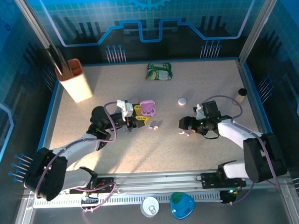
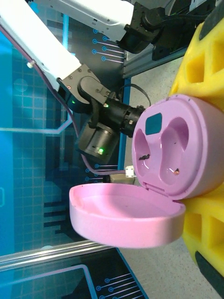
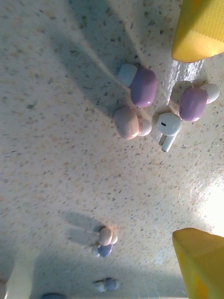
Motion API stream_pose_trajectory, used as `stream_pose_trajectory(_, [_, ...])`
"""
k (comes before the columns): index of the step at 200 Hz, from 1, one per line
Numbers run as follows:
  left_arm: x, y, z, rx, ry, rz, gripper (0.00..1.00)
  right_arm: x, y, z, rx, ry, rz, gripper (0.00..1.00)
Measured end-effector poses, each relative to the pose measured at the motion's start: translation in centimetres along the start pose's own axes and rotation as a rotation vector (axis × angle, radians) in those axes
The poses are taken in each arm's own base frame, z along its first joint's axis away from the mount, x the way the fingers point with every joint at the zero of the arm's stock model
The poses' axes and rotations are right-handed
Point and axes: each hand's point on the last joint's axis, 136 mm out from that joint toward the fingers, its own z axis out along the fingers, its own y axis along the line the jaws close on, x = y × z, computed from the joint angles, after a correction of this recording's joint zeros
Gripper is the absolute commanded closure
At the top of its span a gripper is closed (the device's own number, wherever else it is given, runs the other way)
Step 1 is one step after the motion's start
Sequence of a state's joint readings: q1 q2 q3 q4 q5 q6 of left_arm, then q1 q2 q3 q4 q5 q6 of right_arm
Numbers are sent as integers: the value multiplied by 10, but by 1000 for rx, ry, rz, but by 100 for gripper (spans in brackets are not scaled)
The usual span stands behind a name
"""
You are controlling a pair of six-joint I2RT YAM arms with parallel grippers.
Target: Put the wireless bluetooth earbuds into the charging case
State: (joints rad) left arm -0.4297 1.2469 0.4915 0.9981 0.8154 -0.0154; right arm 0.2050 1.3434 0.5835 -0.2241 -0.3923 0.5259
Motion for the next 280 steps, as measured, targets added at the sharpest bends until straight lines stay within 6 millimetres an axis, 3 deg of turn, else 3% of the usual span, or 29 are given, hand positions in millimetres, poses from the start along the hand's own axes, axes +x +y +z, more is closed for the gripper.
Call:
stream_pose_trajectory(77, [-2,0,-2,-12,-6,5,66,23,12,16,-7,63,-11,8])
stream_pose_trajectory(165, [-2,0,-2,-15,-6,5,66,48,21,10,-10,57,20,10])
stream_pose_trajectory(226, [-1,1,-1,-14,-6,2,66,45,10,-3,64,14,15,12])
stream_pose_trajectory(280, [1,0,-1,-9,-2,-3,66,26,-3,-3,64,-5,60,31])
